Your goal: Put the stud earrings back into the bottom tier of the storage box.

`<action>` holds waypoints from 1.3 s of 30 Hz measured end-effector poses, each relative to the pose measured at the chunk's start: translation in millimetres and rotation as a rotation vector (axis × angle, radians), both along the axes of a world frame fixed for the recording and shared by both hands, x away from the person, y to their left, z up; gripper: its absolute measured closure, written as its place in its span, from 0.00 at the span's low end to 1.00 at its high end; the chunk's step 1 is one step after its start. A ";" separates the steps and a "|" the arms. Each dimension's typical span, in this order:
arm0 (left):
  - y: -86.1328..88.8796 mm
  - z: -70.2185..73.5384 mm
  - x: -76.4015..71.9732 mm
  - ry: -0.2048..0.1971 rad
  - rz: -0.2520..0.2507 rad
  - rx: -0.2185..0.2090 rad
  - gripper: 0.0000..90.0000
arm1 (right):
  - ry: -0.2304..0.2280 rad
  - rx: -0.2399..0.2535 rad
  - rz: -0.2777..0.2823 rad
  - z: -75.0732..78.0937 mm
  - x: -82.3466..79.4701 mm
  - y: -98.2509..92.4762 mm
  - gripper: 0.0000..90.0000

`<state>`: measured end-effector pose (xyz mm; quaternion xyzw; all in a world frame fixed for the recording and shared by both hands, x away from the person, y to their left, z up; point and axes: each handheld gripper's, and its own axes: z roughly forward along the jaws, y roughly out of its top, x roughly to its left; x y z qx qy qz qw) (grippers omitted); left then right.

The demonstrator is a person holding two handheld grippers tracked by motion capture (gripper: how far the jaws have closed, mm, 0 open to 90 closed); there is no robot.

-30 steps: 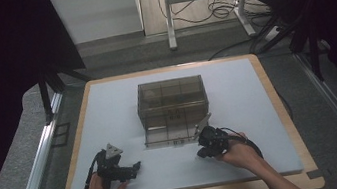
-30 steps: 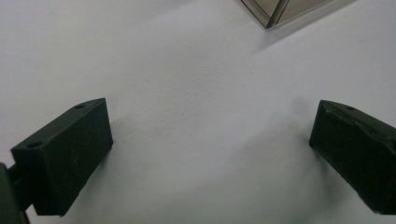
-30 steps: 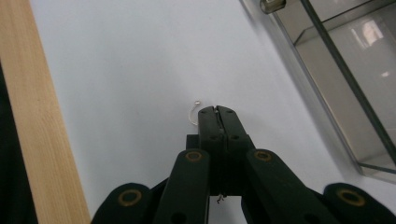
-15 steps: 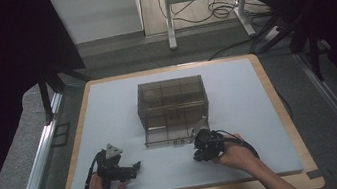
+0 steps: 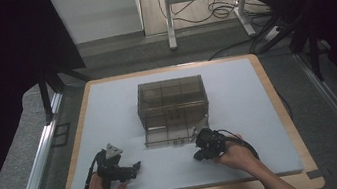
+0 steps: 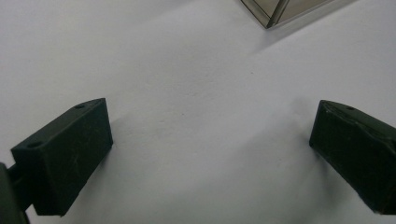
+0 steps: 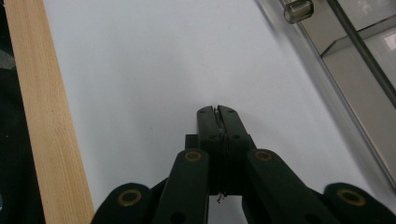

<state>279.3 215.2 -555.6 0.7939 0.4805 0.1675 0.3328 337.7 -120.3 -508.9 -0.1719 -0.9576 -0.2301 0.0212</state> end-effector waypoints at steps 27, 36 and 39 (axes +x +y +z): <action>0.1 0.0 0.1 -0.001 -0.001 0.001 0.00 | -0.036 0.122 -0.054 28.9 13.8 1.6 0.97; -0.2 -0.2 0.1 -0.004 0.003 -0.003 0.00 | -0.083 0.170 -0.086 38.5 23.9 11.8 0.97; -0.1 -0.2 0.1 -0.003 0.002 -0.003 0.00 | -0.097 0.178 -0.092 39.8 28.0 16.4 0.97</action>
